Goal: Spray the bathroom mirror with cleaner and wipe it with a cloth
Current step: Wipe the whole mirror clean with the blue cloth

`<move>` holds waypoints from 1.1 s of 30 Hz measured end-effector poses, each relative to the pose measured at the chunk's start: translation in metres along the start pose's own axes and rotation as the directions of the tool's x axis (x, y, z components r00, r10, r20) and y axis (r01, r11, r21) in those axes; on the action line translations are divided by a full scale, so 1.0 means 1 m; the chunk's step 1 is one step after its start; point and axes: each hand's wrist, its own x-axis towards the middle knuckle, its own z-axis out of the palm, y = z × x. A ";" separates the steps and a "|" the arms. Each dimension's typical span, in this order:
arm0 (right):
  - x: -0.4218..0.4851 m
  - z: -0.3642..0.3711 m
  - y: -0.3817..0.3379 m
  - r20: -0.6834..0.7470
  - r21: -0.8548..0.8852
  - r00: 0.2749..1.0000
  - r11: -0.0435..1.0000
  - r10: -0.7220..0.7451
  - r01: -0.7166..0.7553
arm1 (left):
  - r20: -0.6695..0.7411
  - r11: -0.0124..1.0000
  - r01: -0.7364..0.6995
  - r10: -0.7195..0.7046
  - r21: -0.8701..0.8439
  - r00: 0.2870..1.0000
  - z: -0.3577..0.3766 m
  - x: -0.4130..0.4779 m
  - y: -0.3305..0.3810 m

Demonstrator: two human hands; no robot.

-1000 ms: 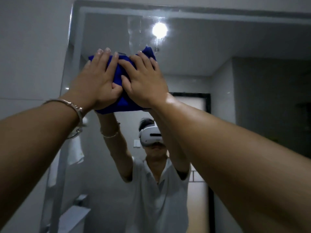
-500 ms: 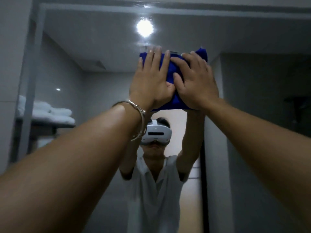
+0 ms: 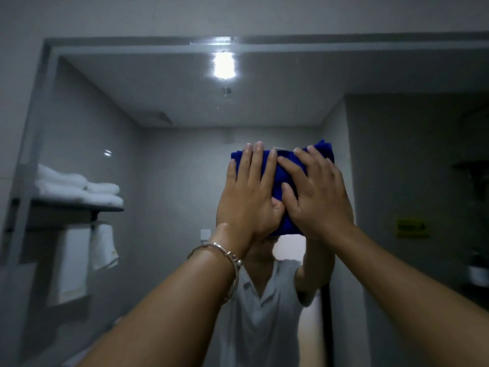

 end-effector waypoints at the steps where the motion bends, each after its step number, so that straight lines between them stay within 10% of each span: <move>1: -0.004 0.000 0.001 -0.009 0.006 1.000 1.000 -0.002 0.002 | -0.002 1.000 0.003 -0.003 -0.006 1.000 0.002 -0.002 0.003; 20: -0.090 -0.012 0.040 0.057 0.004 0.976 0.978 -0.208 0.208 | -0.043 0.994 -0.106 0.105 -0.018 0.993 0.031 -0.071 0.055; 33: 0.060 -0.039 0.108 0.016 -0.089 0.993 0.989 -0.115 0.116 | -0.052 0.993 -0.115 0.115 0.009 0.992 -0.011 0.099 0.048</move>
